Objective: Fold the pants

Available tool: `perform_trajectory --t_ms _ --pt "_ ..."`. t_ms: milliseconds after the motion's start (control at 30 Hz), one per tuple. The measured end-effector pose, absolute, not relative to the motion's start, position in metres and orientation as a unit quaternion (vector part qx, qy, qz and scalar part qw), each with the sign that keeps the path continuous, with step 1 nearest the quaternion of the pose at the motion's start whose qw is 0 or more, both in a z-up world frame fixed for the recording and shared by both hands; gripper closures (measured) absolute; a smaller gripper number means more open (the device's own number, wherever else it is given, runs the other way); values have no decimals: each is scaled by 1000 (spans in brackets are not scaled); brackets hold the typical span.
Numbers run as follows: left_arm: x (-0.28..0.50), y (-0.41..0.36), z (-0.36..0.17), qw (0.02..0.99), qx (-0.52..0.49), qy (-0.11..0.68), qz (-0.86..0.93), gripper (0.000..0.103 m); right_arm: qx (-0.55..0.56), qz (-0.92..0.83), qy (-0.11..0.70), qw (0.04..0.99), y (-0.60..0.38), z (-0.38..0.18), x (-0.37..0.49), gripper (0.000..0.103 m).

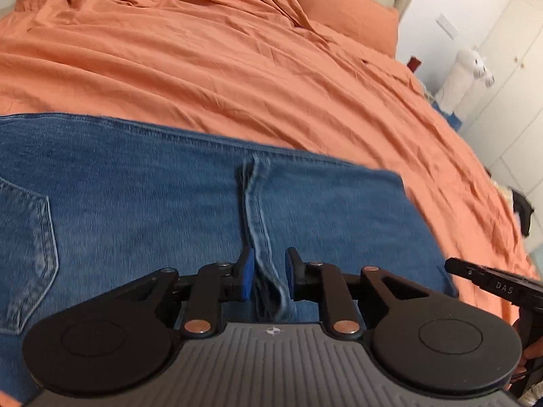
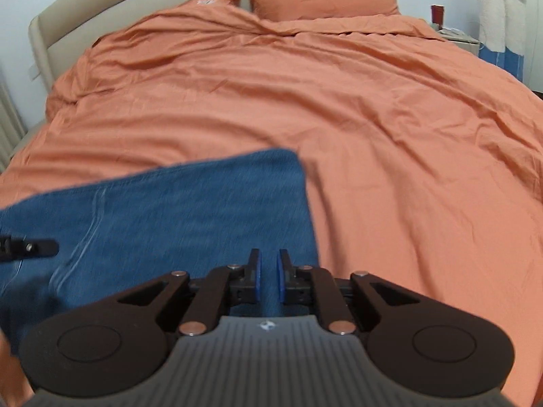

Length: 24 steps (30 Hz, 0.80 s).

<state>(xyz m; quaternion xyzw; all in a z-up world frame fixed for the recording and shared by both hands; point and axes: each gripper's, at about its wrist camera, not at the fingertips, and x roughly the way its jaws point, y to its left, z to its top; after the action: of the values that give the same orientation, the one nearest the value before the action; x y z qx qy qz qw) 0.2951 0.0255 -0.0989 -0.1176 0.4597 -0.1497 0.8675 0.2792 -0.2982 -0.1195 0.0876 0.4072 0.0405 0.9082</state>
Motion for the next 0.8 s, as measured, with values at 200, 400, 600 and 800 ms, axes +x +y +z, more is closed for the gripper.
perform_trajectory --t_ms 200,400,600,800 --pt "301 10 -132 857 -69 494 -128 69 84 52 441 892 -295 -140 274 97" --pt "294 24 -114 869 -79 475 -112 67 79 51 456 885 -293 -152 277 97" --pt "280 72 -56 897 -83 429 -64 61 35 85 383 919 -273 -125 263 96" --pt "251 159 -17 914 -185 361 -11 45 -17 150 348 925 -230 -102 257 80"
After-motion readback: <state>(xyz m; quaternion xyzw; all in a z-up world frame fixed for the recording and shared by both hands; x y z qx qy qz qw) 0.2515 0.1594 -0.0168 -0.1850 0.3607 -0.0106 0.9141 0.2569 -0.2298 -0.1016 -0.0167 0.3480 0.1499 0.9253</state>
